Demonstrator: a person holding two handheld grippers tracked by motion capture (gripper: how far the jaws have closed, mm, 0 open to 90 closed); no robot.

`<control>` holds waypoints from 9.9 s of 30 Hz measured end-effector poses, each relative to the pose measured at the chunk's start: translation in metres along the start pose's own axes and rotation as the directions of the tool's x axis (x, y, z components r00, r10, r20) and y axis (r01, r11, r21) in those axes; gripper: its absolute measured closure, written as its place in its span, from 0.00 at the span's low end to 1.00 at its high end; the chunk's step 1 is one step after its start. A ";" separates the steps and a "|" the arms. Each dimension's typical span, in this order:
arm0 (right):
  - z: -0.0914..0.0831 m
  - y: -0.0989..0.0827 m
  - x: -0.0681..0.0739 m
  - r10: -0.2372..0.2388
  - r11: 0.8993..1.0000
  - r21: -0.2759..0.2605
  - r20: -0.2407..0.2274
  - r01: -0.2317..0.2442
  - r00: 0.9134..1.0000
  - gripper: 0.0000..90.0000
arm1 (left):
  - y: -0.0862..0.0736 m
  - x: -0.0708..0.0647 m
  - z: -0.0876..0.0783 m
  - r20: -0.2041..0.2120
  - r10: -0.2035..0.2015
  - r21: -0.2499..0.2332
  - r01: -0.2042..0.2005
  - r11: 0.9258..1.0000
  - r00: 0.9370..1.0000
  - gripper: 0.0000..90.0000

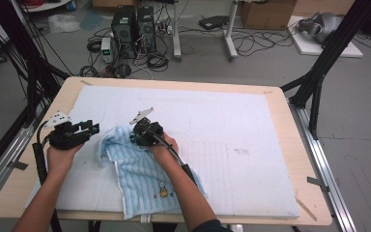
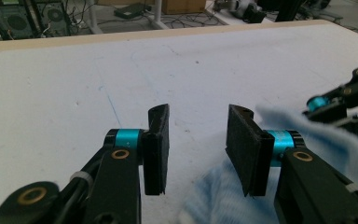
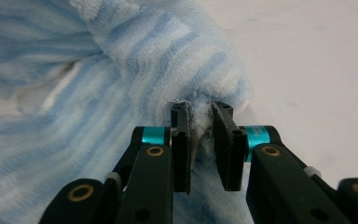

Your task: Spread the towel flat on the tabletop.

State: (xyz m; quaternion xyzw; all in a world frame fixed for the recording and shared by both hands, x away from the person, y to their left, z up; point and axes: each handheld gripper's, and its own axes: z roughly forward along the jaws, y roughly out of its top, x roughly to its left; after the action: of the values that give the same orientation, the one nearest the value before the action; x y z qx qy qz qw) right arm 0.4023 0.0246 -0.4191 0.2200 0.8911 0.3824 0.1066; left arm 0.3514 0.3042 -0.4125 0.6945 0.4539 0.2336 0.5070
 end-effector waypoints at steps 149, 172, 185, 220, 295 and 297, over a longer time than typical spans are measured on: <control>-0.098 -0.137 -0.056 0.288 0.957 -0.089 0.275 -0.274 0.917 0.72 | 0.012 -0.040 0.138 0.071 0.013 0.279 -0.032 0.960 0.997 0.92; -0.131 -0.158 -0.071 0.318 0.948 -0.133 0.392 -0.289 0.863 0.64 | 0.003 -0.058 0.125 0.120 -0.007 0.212 -0.019 0.977 0.993 0.49; -0.168 -0.190 -0.030 0.331 0.942 -0.172 0.355 -0.287 0.874 0.59 | -0.015 -0.090 0.067 0.224 0.011 0.199 -0.057 0.978 0.975 0.48; -0.183 -0.204 0.048 0.184 0.983 0.008 0.020 -0.185 0.983 0.95 | -0.059 -0.132 0.004 0.428 0.085 0.287 -0.224 0.931 0.900 0.96; -0.129 -0.159 -0.077 0.328 0.942 -0.051 0.339 -0.331 0.882 0.79 | -0.014 -0.070 0.055 0.204 -0.002 0.129 -0.025 0.991 0.979 0.49; -0.131 -0.159 -0.077 0.300 0.950 -0.031 0.361 -0.310 0.883 0.96 | -0.012 -0.069 0.057 0.194 -0.010 0.126 -0.015 0.992 0.981 0.49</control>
State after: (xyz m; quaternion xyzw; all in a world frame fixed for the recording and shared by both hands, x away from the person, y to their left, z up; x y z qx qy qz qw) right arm 0.3740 -0.1917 -0.4432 0.4250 0.8158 0.3351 0.2040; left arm 0.3587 0.2172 -0.4356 0.7453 0.4155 0.1360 0.5033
